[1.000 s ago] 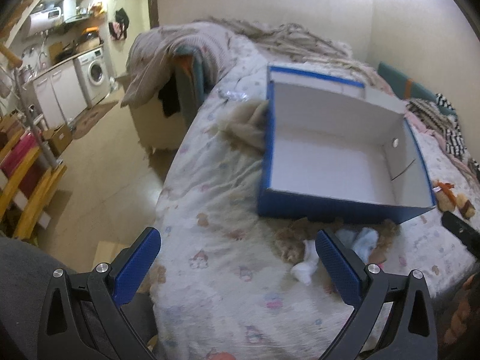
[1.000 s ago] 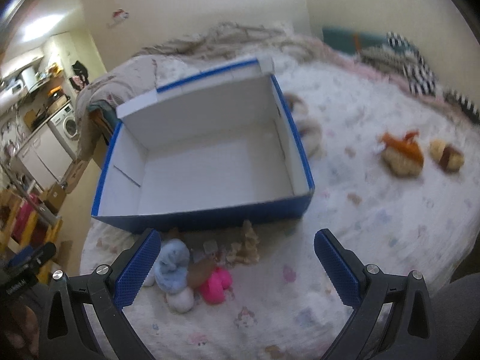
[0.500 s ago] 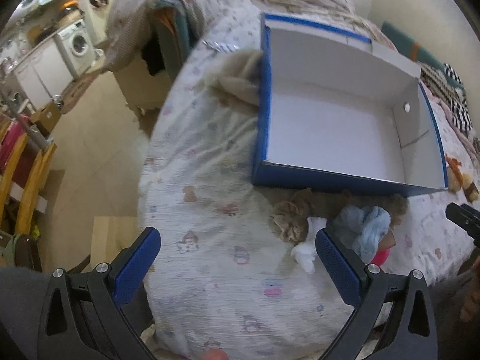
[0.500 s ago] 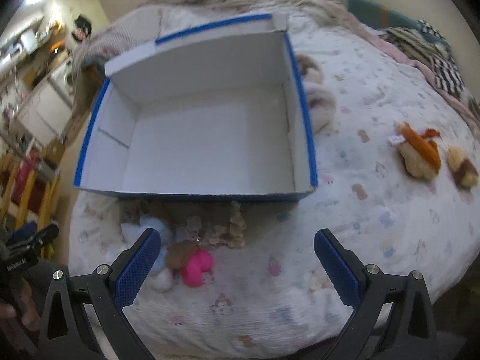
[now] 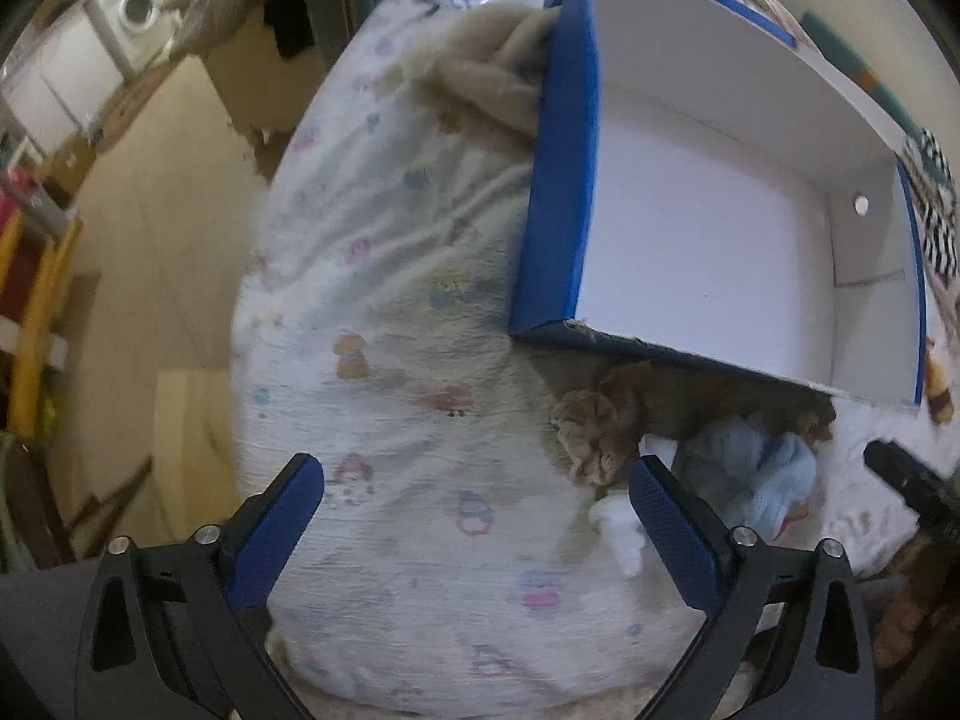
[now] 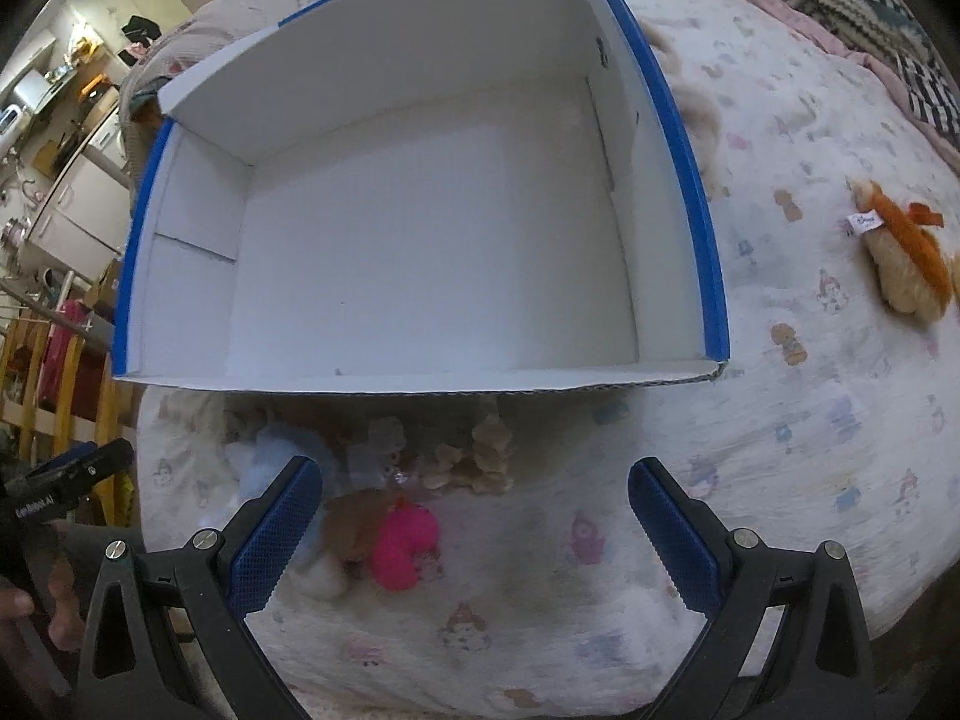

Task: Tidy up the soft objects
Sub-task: 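Grasp the beige lace scrunchie with the left tool while the right tool grasps the cream fluffy piece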

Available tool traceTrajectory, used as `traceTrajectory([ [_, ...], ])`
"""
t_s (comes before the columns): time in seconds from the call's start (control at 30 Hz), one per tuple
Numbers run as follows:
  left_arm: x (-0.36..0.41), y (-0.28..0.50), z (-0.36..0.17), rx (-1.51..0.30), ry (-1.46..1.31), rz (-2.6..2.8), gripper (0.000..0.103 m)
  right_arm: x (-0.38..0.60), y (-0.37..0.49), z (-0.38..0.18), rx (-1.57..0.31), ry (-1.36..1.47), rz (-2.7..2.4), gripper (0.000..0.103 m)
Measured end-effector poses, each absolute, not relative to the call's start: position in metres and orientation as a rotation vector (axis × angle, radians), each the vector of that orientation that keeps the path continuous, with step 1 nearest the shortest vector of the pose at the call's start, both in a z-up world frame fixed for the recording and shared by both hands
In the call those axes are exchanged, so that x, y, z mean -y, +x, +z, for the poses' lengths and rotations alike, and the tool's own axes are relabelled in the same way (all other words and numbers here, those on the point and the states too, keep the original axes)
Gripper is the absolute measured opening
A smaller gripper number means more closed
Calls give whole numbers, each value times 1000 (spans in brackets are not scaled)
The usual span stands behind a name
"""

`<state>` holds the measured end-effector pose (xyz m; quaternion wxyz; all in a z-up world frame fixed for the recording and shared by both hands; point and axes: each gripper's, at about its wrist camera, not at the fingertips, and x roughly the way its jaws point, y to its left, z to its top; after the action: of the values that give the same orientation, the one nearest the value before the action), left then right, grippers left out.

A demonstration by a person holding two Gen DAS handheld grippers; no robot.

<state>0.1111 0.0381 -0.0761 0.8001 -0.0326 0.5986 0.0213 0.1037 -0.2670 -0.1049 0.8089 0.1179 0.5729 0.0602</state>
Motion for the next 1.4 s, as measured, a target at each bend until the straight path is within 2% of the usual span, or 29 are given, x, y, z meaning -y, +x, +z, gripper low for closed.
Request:
traceTrajectory([
  [0.1,-42,118,-84,-1315,-129,44,85,272,104,-110,-1231,289,128,103],
  [0.4,-37,140,-113,-1407,-242,-1,69,284,111,-123,-1264,408,114,103],
  [0.73,4,163,-154,-1495,-227,-46,67,278,125,-128,-1281,386,122,103],
  [0.77,5,166,-157,-1498,-243,-45,59,278,126,-128,-1283,385,120,103],
  [0.8,7,169,-159,-1497,-247,-42,35,279,127,-129,-1285,385,115,103],
  [0.87,13,173,-161,-1492,-216,-46,12,276,126,-133,-1290,386,101,103],
  [0.93,22,173,-164,-1498,-151,-52,11,271,128,-137,-1294,390,92,103],
  [1.13,21,171,-155,-1477,-199,-85,9,266,135,-143,-1304,379,87,103],
  [1.4,7,143,-101,-1399,-202,-81,9,264,137,-150,-1330,414,123,103],
])
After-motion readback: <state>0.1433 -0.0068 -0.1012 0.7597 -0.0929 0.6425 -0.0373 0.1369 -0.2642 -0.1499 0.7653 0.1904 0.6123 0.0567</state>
